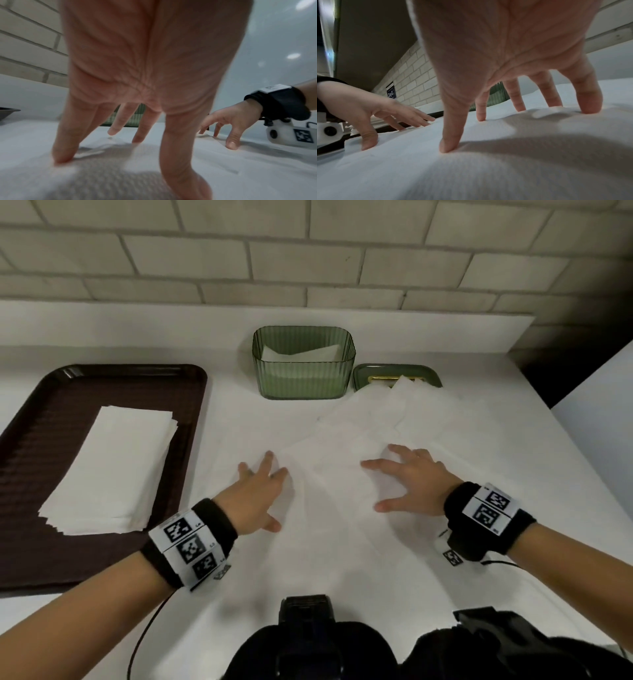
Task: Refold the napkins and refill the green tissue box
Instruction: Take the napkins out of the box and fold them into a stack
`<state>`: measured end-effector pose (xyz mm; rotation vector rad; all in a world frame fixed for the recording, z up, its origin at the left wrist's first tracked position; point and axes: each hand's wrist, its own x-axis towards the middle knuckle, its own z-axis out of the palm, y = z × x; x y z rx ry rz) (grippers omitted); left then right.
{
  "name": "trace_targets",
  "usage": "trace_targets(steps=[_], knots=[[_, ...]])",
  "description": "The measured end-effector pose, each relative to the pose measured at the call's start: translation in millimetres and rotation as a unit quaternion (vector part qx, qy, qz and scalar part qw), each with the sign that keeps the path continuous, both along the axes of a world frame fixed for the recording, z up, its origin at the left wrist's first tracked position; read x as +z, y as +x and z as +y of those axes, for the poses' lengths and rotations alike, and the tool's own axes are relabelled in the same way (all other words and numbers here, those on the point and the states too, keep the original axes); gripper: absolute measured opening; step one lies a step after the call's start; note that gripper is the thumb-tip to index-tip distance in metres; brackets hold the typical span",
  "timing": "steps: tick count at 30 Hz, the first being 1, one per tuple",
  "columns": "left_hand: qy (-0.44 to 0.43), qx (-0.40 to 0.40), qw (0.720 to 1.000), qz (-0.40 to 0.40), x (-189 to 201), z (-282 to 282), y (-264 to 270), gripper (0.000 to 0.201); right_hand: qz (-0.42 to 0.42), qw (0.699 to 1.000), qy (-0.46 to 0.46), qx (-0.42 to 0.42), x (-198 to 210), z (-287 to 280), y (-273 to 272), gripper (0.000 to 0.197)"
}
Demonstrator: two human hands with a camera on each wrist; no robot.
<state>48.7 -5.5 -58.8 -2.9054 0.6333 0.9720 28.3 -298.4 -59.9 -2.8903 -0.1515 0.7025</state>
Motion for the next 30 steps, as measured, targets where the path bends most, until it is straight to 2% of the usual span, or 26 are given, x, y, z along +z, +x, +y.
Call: trace_targets(steps=[4, 8, 12, 16, 20, 23, 26, 28, 30], knots=[[-0.058, 0.042, 0.997, -0.001, 8.6, -8.3, 11.3, 0.095, -0.025, 0.999, 0.014, -0.022, 6.3, 1.4, 12.3, 0.085], [-0.162, 0.026, 0.982, -0.093, 13.3, -24.4, 4.4, 0.071, -0.063, 0.982, 0.084, -0.158, 7.9, -16.3, 22.7, 0.090], [-0.241, 0.019, 0.969, -0.052, 8.8, -43.1, 1.6, 0.061, -0.061, 0.957, 0.176, -0.222, 11.1, -24.1, 24.3, 0.074], [-0.297, 0.033, 0.954, -0.022, 12.0, -58.4, 8.3, 0.056, -0.048, 0.947, 0.247, -0.198, 28.5, -26.5, 25.5, 0.046], [-0.334, 0.027, 0.942, -0.023, 17.8, -78.4, 12.3, 0.057, 0.007, 0.940, 0.310, -0.143, 37.2, -23.0, 23.0, 0.036], [-0.359, 0.032, 0.932, -0.028, 18.5, -91.9, 9.6, 0.085, -0.004, 0.900, 0.417, -0.128, 49.6, -12.5, 19.4, 0.029], [-0.428, 0.070, 0.901, -0.019, 21.2, -98.4, 8.2, 0.113, -0.049, 0.853, 0.508, -0.109, 71.2, -5.5, 19.4, 0.022], [-0.468, 0.107, 0.877, -0.015, 22.9, -97.4, 11.2, 0.117, -0.067, 0.820, 0.560, -0.098, 83.8, -6.3, 22.5, 0.021], [-0.503, 0.138, 0.853, -0.009, 24.2, -94.6, 15.2, 0.108, -0.058, 0.779, 0.613, -0.113, 91.6, -8.8, 25.0, 0.021]])
